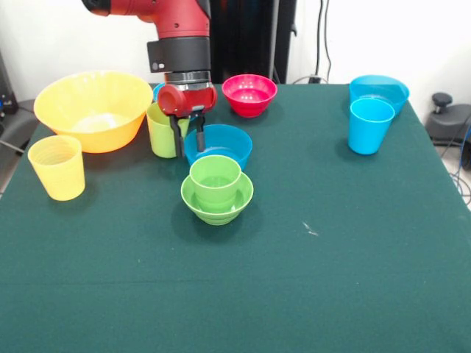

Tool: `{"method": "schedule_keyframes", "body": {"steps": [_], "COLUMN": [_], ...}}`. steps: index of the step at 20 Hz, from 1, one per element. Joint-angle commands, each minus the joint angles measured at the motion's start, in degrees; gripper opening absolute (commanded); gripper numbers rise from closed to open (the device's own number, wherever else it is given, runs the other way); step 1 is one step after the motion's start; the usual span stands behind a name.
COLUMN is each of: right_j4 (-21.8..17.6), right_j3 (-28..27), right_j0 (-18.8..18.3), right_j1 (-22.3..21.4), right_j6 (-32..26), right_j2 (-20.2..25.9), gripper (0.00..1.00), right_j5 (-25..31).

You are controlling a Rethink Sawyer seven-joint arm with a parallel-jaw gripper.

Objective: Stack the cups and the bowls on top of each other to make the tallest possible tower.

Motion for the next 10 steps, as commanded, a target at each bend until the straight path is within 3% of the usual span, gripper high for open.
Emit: {"method": "schedule_keyframes", "body": {"steps": [1,7,8,10], "right_j4": [1.8,1.4,1.4,2.3], "right_j3": [-7.0,-6.8,-6.7,-6.5], "right_j0": [0.7,-0.1,-0.2,-0.6], "right_j1": [6.9,6.8,6.8,6.9], "right_j6": [7.6,7.8,7.8,8.5], "right_j2": [2.4,3.0,3.1,3.1], "gripper": [1.00,1.00,0.00,0.00], "right_j5": [5.2,5.3,5.3,5.3]}}
